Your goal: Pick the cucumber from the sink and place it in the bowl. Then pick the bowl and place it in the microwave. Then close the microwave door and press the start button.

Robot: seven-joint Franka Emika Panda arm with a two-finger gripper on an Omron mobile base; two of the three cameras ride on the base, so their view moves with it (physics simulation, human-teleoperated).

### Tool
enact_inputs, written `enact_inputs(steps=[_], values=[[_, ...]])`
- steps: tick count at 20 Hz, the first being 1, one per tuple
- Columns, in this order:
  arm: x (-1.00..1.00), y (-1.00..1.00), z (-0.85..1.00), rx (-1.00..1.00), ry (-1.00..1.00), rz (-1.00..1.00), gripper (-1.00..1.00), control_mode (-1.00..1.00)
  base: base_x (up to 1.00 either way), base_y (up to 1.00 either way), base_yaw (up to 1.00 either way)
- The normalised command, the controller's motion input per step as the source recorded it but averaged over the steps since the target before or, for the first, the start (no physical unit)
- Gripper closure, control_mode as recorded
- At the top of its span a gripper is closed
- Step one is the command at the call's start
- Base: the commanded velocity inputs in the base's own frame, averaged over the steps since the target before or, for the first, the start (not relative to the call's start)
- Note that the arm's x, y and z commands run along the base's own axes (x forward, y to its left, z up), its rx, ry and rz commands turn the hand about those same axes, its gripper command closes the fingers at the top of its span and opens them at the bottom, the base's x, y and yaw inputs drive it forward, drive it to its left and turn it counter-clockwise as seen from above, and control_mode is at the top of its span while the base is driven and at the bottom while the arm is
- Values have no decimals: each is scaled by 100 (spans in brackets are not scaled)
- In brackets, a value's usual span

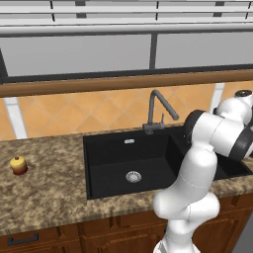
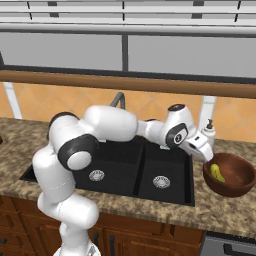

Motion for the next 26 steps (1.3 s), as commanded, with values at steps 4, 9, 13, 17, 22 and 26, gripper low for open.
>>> enact_inputs(steps=[4, 9, 13, 17, 22, 26], values=[[6, -23, -1, 6, 2, 21, -100, -100, 0, 0, 0], [22, -4, -3, 9, 6, 15, -100, -100, 0, 0, 0], [30, 0, -12, 5, 9, 9, -100, -100, 0, 0, 0], [17, -6, -18, 4, 6, 1, -100, -100, 0, 0, 0], [21, -14, -20, 1, 4, 0, -100, -100, 0, 0, 0], [21, -17, -21, 0, 3, 0, -100, -100, 0, 0, 0]])
